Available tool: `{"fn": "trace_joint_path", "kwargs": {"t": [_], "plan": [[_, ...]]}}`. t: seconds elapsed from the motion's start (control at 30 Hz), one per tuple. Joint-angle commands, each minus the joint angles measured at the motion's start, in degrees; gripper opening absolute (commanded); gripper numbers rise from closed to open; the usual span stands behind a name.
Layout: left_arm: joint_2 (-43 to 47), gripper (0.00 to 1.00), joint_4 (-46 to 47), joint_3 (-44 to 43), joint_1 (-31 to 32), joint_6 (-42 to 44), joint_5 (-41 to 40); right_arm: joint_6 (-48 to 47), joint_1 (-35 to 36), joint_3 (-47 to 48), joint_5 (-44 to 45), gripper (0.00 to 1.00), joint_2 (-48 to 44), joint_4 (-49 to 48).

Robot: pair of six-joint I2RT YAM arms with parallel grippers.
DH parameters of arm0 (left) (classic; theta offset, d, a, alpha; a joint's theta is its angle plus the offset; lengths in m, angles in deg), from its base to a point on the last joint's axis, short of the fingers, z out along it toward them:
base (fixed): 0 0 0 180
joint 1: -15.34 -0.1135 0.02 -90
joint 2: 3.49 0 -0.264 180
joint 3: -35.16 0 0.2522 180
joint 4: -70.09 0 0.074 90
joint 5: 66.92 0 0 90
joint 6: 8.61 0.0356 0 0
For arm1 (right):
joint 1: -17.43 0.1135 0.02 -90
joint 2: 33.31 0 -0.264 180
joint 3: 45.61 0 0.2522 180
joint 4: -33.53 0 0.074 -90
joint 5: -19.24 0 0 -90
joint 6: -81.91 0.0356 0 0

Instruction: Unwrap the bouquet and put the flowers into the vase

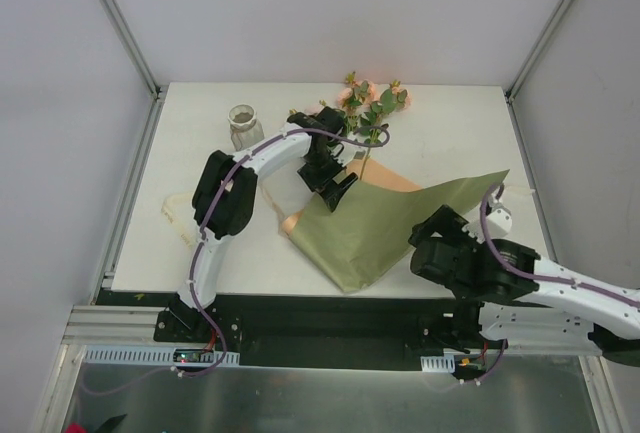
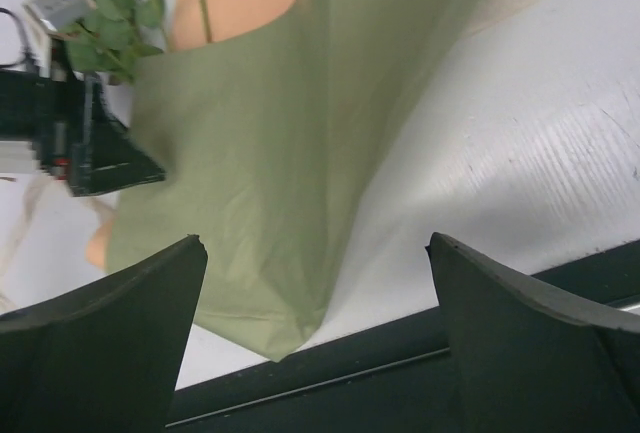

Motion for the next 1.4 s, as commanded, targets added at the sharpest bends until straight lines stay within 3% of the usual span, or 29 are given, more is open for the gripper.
{"fn": "trace_joint_path", "kwargs": {"t": [0.0,0.07,0.17,0.43,0.53,0.6,0.7,0.73,0.93,1.0,1.1,1.13,1.17,1.2,1.3,1.37], "plan": [[-1.38,0.99,-1.43,-4.22,0.44,1.39,0.21,-3.41,0.82,4.35,5.59,0.97,-3.37,19.37],[-1.73,0.98,-1.34,-4.66,0.44,1.39,0.47,-5.95,0.65,6.71,6.72,0.96,-4.33,19.37],[-1.65,0.89,-1.34,-5.19,0.44,1.13,1.00,-8.69,0.65,10.93,9.26,0.96,-4.34,19.29],[0.73,0.35,-1.43,-5.10,0.44,0.34,1.44,-14.58,0.64,18.59,13.41,0.96,-0.38,19.29],[0.29,0.24,-1.43,-5.10,0.44,0.16,0.83,-14.85,0.65,19.30,13.59,0.96,-1.08,19.29],[0.11,0.22,-1.34,-5.19,0.44,0.08,0.74,-15.20,0.65,19.39,13.67,0.96,-1.61,19.29],[-0.15,0.09,-1.43,-6.59,0.53,-0.45,-0.49,-15.55,0.56,19.56,14.02,0.96,-2.23,18.94],[0.11,0.01,-1.34,-7.20,0.44,-0.45,-0.93,-17.64,0.64,20.35,14.90,0.96,-1.88,18.41],[6.50,0.00,-2.21,-9.59,2.01,-0.36,-1.81,-24.51,0.12,28.25,22.80,0.97,2.94,15.16],[8.98,0.00,-2.83,-8.27,3.07,0.08,-0.94,-33.61,-2.59,32.21,23.43,0.98,4.53,10.96],[13.64,0.00,-3.62,-5.20,5.44,0.60,0.47,-55.62,-13.29,31.43,16.17,0.94,3.93,-8.35],[15.82,0.00,-3.71,-4.06,6.06,0.78,0.74,-59.11,-17.16,30.65,7.87,0.93,3.66,-15.01],[16.71,0.00,-3.54,-3.00,6.85,0.52,1.00,-60.89,-24.77,30.03,3.44,0.92,3.57,-16.73],[17.33,0.00,-3.36,-1.25,6.86,0.17,1.44,-62.64,-28.06,30.02,-0.35,0.91,4.01,-17.53],[17.25,0.00,-3.10,1.31,6.94,0.52,2.58,-65.46,-35.90,29.32,-12.47,0.90,5.32,-18.50],[16.38,0.00,-2.75,2.19,6.94,0.25,0.22,-65.91,-39.85,29.14,-16.02,0.91,5.94,-19.03]]}}
